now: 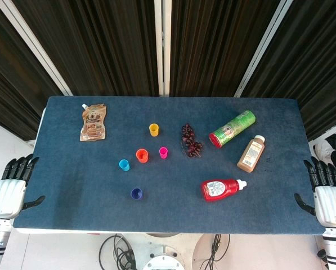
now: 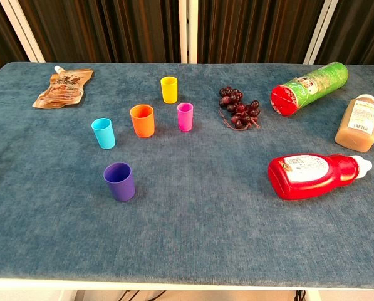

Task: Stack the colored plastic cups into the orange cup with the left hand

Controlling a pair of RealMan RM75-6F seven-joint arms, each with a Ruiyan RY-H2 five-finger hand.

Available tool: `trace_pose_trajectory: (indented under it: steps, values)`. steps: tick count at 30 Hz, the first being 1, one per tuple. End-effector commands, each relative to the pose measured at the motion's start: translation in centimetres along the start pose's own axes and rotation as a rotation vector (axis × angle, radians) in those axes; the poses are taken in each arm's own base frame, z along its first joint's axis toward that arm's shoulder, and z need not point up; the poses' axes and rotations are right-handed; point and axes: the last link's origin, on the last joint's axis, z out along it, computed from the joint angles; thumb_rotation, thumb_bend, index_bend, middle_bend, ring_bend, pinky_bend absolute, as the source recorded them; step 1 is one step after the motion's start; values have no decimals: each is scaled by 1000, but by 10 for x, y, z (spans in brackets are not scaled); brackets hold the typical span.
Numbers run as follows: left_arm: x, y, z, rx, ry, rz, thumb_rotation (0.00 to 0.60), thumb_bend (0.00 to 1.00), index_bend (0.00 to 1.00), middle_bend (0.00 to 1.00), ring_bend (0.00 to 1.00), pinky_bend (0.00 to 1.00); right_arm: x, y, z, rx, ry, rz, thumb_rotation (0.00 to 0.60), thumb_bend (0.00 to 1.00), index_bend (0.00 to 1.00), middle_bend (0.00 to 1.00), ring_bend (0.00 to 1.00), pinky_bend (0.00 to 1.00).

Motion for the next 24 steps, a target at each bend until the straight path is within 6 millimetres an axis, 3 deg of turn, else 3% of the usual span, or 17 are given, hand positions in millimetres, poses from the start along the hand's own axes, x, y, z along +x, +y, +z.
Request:
trace_pose_trajectory:
  steps: [1, 17, 24]
  values:
    - [-2, 0, 2, -1, -8, 2, 600, 104, 36, 0, 0, 3, 0, 3, 0, -6, 0, -1, 600, 170, 0, 0, 0, 0]
    - [14, 26, 4, -124, 0, -3, 600, 104, 40, 1, 0, 15, 5, 4, 0, -7, 15, 9, 600, 169, 0, 0, 0, 0]
    - [7, 72, 17, -328, -76, -8, 600, 104, 54, 24, 0, 46, 7, 7, 0, -20, 15, 7, 600, 170, 0, 0, 0, 0]
